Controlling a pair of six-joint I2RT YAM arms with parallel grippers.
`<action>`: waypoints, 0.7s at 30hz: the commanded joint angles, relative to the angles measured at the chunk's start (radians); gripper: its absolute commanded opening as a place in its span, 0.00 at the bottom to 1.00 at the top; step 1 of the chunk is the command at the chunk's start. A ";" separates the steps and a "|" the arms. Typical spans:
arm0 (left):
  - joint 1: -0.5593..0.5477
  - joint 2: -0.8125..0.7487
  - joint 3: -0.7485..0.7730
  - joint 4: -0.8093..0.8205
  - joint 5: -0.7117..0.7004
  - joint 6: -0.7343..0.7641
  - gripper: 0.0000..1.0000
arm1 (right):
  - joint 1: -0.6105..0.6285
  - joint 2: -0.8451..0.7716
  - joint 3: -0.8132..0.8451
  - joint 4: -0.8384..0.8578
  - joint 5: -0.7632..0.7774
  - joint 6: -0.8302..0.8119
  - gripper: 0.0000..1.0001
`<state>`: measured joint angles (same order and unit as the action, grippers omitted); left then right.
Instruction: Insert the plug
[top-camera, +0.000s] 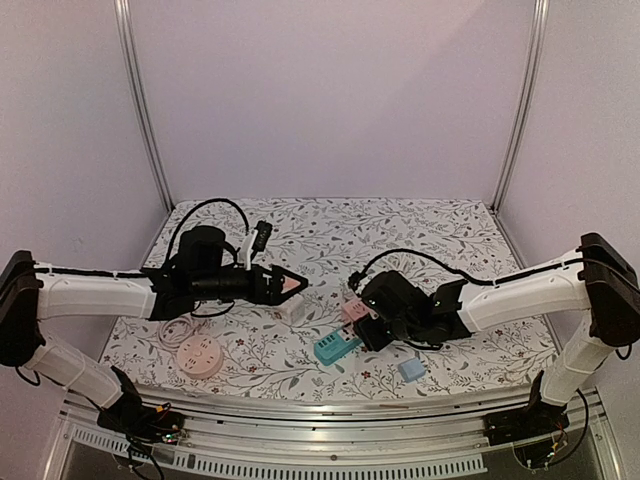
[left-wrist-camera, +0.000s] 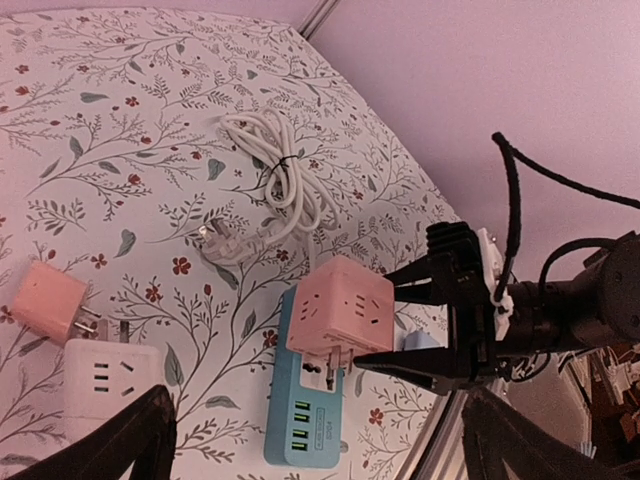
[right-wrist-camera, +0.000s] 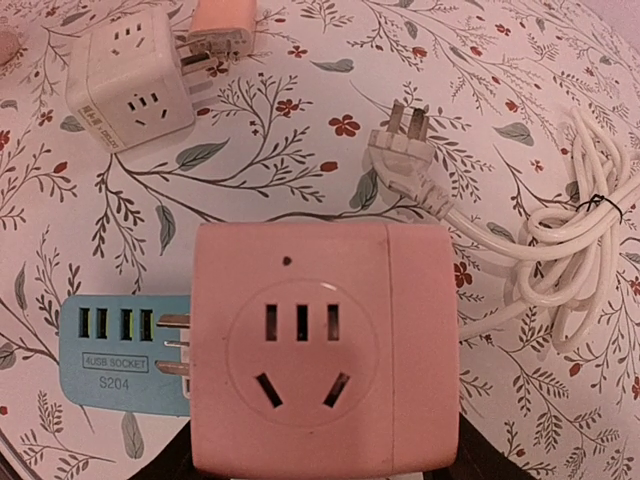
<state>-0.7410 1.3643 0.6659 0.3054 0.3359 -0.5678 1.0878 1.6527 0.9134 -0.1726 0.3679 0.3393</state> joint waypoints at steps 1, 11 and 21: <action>0.006 0.042 0.034 -0.031 0.025 0.020 0.99 | -0.005 0.011 0.008 -0.006 0.003 -0.024 0.30; 0.006 0.073 0.047 0.003 0.123 -0.008 0.99 | -0.001 -0.142 0.009 0.002 0.014 -0.132 0.26; -0.002 0.125 0.045 0.136 0.315 -0.101 0.99 | 0.057 -0.257 -0.023 0.106 0.042 -0.278 0.26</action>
<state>-0.7410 1.4693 0.6903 0.3641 0.5495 -0.6235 1.1213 1.4326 0.9096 -0.1440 0.3870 0.1379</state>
